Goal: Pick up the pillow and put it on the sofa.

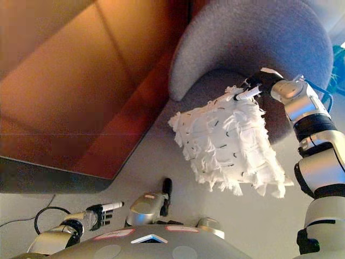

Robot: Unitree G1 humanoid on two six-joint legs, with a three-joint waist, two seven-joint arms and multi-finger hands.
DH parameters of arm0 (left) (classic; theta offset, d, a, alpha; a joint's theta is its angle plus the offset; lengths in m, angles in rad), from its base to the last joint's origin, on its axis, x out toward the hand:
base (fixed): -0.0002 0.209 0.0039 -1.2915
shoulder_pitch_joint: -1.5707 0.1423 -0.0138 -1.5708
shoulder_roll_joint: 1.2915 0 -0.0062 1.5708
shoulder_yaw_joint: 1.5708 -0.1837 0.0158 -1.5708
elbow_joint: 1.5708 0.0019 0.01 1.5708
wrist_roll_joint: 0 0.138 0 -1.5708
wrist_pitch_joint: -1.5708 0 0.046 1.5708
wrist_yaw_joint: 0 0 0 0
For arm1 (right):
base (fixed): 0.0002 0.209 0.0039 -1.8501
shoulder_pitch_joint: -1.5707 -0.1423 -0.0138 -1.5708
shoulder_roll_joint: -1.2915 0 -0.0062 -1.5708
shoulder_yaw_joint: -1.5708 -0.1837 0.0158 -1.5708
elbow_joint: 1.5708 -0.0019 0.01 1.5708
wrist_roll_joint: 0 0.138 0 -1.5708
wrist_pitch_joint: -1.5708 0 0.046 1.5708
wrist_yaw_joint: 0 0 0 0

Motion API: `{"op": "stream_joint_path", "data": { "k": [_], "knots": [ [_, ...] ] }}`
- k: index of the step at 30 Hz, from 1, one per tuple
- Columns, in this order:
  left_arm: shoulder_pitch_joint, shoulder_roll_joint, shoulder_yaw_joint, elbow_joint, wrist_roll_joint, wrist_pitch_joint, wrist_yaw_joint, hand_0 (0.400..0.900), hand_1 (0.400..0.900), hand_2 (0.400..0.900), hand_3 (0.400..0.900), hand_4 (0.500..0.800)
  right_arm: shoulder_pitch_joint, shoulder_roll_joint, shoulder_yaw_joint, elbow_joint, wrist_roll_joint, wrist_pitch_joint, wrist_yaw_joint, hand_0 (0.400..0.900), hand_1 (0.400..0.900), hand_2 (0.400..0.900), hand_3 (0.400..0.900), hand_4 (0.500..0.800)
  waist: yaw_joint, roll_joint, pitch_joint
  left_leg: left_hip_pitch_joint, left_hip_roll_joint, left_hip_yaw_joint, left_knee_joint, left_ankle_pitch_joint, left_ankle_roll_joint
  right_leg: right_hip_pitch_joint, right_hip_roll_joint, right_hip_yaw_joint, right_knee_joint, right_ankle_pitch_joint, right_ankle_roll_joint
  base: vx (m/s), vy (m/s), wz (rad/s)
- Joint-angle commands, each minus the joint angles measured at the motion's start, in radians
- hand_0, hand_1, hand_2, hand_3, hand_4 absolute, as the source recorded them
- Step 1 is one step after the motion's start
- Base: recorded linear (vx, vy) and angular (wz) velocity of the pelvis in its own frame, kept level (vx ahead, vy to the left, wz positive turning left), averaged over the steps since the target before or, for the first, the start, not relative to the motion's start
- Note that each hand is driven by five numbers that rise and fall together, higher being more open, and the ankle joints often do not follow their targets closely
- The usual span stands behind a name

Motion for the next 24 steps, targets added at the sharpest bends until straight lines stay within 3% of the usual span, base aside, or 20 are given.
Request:
{"op": "stream_joint_path", "data": {
  "k": [1, 4, 6, 8, 16, 18, 19, 24],
  "knots": [
    [0.061, 0.09, -0.078, 0.03, 0.041, 0.012, -0.016, 0.9, 0.9, 0.9, 0.9, 0.8, -0.227, -0.109, -0.107, -0.008, 0.054, -0.043, -0.079, 0.4, 0.4, 0.4, 0.4, 0.5, -0.001, -0.036, -0.092, 0.022, 0.012, -0.039, -0.052, 0.008, -0.072, -0.099, 0.038, 0.03, 0.109, 0.224, -0.008, 0.43, -0.054, 0.46],
    [0.05, 0.105, -0.07, 0.041, 0.055, 0.024, -0.018, 0.9, 0.9, 0.9, 0.9, 0.8, -0.238, -0.147, -0.117, 0.052, 0.042, -0.024, -0.052, 0.4, 0.4, 0.4, 0.4, 0.5, -0.04, -0.044, -0.078, 0.085, 0.023, -0.067, -0.086, -0.019, -0.083, -0.187, 0.013, 0.034, -0.077, 0.263, -0.003, 0.42, -0.206, 0.73],
    [0.037, 0.12, -0.079, 0.044, 0.047, 0.037, -0.016, 0.9, 0.9, 0.9, 0.9, 0.8, -0.238, -0.179, -0.116, 0.091, 0.048, -0.002, -0.05, 0.4, 0.4, 0.4, 0.4, 0.5, -0.073, -0.064, -0.067, 0.107, 0.021, -0.106, -0.089, -0.051, -0.086, -0.246, -0.006, 0.103, -0.208, 0.325, 0.015, 0.34, -0.301, 0.92],
    [0.025, 0.131, -0.077, 0.052, 0.025, 0.044, -0.016, 0.9, 0.9, 0.9, 0.9, 0.8, -0.228, -0.206, -0.126, 0.135, 0.035, 0.005, -0.047, 0.4, 0.4, 0.4, 0.4, 0.5, -0.088, -0.068, -0.053, 0.118, 0.041, -0.124, -0.088, -0.079, -0.088, -0.28, -0.011, 0.127, -0.264, 0.33, 0.02, 0.24, -0.311, 0.6],
    [0.081, 0.104, -0.042, 0.093, 0.047, 0.02, 0.047, 0.9, 0.9, 0.9, 0.9, 0.8, -0.217, -0.263, -0.145, 0.342, 0.003, 0.059, -0.044, 0.4, 0.4, 0.4, 0.4, 0.5, -0.03, -0.112, -0.095, 0.096, 0.075, -0.151, -0.097, -0.062, -0.112, -0.08, 0.053, 0.077, -0.426, 0.205, -0.013, 0.26, -0.267, 0.24],
    [0.081, 0.098, -0.044, 0.092, 0.048, 0.025, 0.047, 0.9, 0.9, 0.9, 0.9, 0.8, -0.226, -0.265, -0.144, 0.364, -0.033, 0.063, -0.114, 0.4, 0.4, 0.4, 0.4, 0.5, -0.018, -0.11, -0.107, 0.084, 0.087, -0.148, -0.1, -0.054, -0.127, -0.062, 0.064, 0.067, -0.446, 0.186, -0.027, 0.18, -0.162, 0.18],
    [0.081, 0.095, -0.044, 0.09, 0.05, 0.025, 0.046, 0.9, 0.9, 0.9, 0.9, 0.8, -0.223, -0.261, -0.149, 0.358, -0.045, 0.093, -0.126, 0.9, 0.9, 0.9, 0.9, 0.8, -0.014, -0.107, -0.108, 0.075, 0.09, -0.148, -0.099, -0.05, -0.132, -0.058, 0.068, 0.064, -0.451, 0.179, -0.032, 0.1, -0.123, 0.16],
    [0.066, 0.09, -0.053, 0.088, 0.056, 0.031, 0.044, 0.9, 0.9, 0.9, 0.9, 0.8, -0.233, -0.244, -0.136, 0.355, -0.07, 0.16, -0.165, 0.9, 0.9, 0.9, 0.9, 0.8, 0.002, -0.086, -0.1, 0.036, 0.099, -0.159, -0.096, -0.029, -0.15, -0.059, 0.068, 0.037, -0.457, 0.156, -0.047, 0.01, -0.069, 0.08]
  ]
}}
